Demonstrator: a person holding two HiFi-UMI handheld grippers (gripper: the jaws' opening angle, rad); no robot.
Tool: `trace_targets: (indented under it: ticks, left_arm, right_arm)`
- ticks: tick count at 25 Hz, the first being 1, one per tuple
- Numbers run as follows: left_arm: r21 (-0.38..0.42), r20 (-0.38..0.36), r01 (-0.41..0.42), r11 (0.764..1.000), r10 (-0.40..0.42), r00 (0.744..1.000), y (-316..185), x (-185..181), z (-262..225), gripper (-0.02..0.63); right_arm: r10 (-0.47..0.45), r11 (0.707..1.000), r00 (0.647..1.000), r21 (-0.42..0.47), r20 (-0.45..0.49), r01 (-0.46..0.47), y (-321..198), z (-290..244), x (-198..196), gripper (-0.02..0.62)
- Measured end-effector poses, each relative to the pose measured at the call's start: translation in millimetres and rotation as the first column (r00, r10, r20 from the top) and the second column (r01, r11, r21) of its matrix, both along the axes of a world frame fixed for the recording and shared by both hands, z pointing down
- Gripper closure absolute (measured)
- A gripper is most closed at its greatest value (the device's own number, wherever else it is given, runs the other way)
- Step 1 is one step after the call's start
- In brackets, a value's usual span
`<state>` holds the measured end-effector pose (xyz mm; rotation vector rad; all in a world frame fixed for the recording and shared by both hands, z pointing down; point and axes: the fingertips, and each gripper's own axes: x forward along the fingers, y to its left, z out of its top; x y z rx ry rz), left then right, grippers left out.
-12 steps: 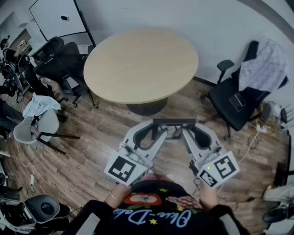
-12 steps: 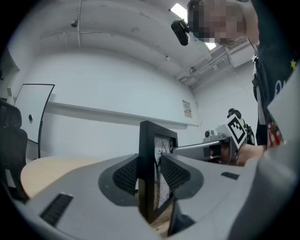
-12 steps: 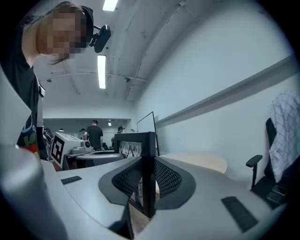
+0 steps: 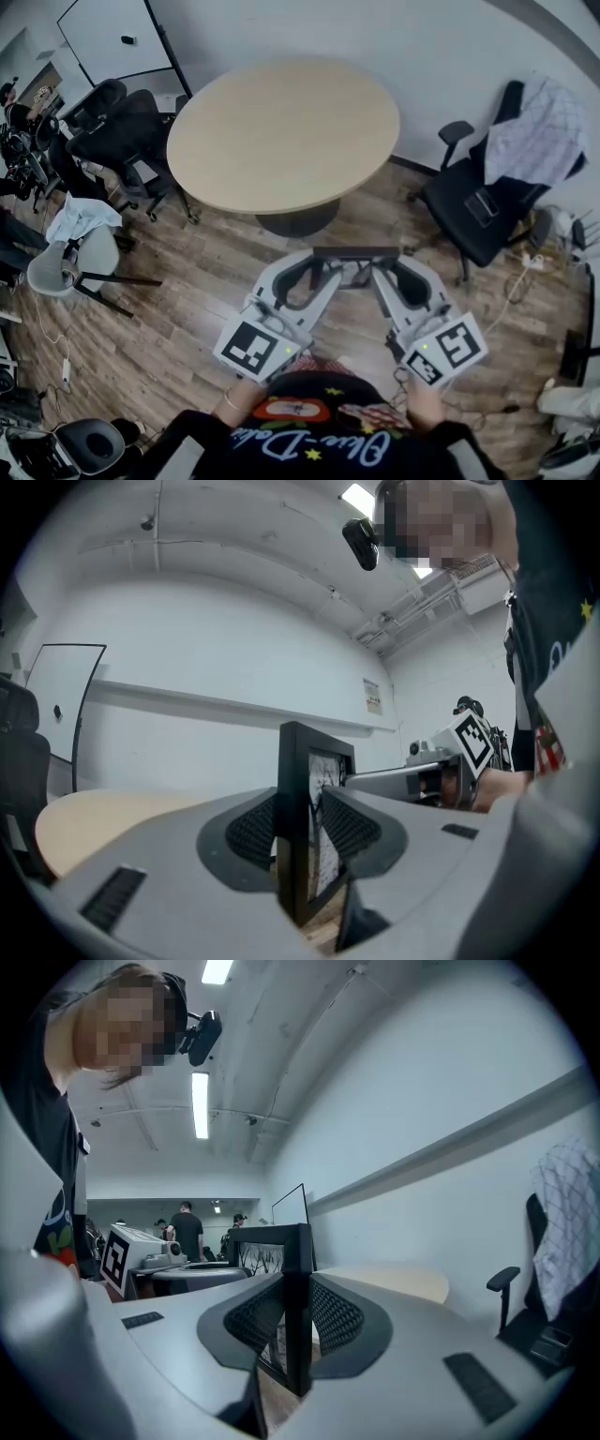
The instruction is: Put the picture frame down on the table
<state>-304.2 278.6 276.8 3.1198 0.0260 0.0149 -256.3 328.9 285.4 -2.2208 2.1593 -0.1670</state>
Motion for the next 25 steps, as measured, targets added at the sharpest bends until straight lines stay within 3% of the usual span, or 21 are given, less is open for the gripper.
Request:
trace_targets:
  ticks: [25]
  left_arm:
    - [0.017, 0.044, 0.011, 1.000, -0.012, 0.999, 45, 44, 12, 0.486]
  right_arm:
    - [-0.002, 1.000, 1.000, 0.014, 0.022, 0.002, 44, 11, 44, 0.531]
